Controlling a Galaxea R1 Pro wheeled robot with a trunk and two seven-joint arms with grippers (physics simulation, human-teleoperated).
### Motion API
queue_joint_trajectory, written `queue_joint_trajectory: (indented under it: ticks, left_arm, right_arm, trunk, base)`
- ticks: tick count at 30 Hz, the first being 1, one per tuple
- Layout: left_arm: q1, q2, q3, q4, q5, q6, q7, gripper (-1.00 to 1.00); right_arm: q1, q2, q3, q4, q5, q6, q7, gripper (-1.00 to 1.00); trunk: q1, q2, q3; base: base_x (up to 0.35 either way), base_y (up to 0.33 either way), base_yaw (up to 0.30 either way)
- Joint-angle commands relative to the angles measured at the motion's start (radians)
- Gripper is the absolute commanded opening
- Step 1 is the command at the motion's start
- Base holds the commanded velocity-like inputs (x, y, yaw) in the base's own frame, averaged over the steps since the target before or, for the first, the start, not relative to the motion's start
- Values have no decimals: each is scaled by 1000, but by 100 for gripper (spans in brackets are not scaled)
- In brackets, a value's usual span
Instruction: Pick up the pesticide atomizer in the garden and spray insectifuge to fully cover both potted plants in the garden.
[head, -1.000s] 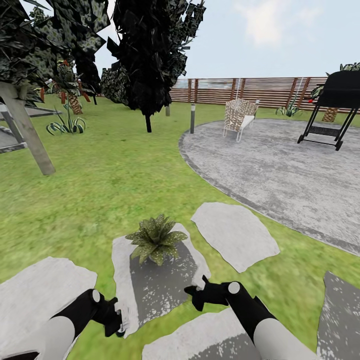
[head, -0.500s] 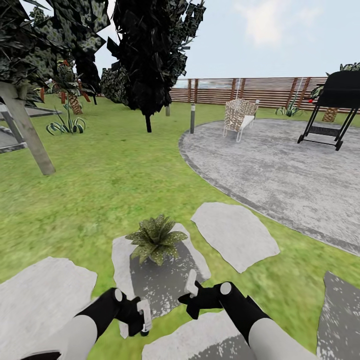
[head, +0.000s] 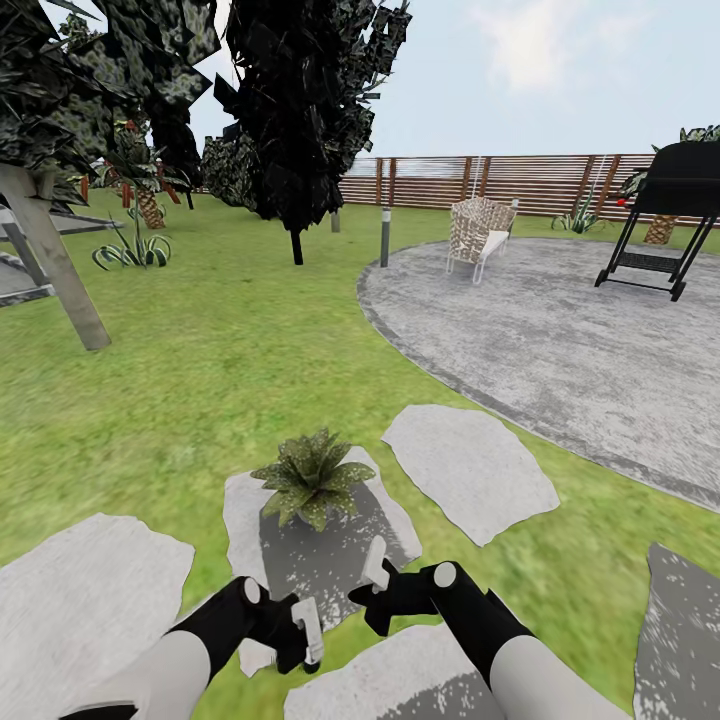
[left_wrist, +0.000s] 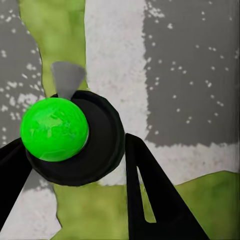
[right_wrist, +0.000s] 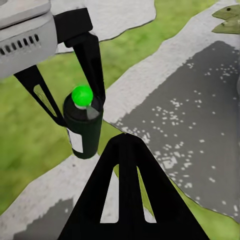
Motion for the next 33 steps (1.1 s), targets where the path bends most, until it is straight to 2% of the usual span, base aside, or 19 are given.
queue_joint_trajectory:
  ticks: [1, 3, 8, 14, 22, 25, 26, 29, 33]
  left_arm:
    - [0, -5, 8, -1, 1, -6, -4, -100]
    - [0, -11, 8, -1, 14, -6, -5, -100]
    - [0, -15, 8, -1, 70, -66, -12, -100]
    - [0, -18, 8, 0, 78, -71, -21, -100]
    - [0, -49, 8, -3, 79, -67, -31, -100]
    - [-1, -53, 9, -7, 80, -66, -32, -100]
    - [-2, -53, 9, -8, 85, -66, -32, -100]
    - [-7, -52, 7, -8, 128, -65, -34, -100]
    - [-9, -51, 5, -8, 142, -65, -35, -100]
  right_arm:
    - [0, 0, -1, -1, 11, -8, 0, -100]
    - [0, 0, -1, -1, 11, -8, 0, -100]
    - [0, 0, -1, 0, 11, -8, 0, -100]
    - [0, 0, -1, 1, 11, -8, -1, -100]
    - [0, 0, -1, 1, 11, -8, -1, -100]
    - [0, 0, -1, 1, 11, -8, -1, -100]
    - [0, 0, -1, 2, 11, -8, -1, -100]
    - [0, 0, -1, 2, 11, -8, -1, -100]
    - [0, 0, -1, 2, 11, -8, -1, -100]
  trunk:
    - [0, 0, -1]
    - [0, 0, -1]
    - [0, 0, -1]
    - [0, 0, -1]
    - [0, 0, -1]
    - [0, 0, -1]
    - [0, 0, -1]
    - [0, 0, -1]
    - [0, 0, -1]
  base:
    - [0, 0, 0]
    - [0, 0, 0]
    - [0, 0, 0]
    - [0, 0, 0]
    - [0, 0, 0]
    - [0, 0, 0]
    - [0, 0, 0]
    - [0, 0, 0]
    - [0, 0, 0]
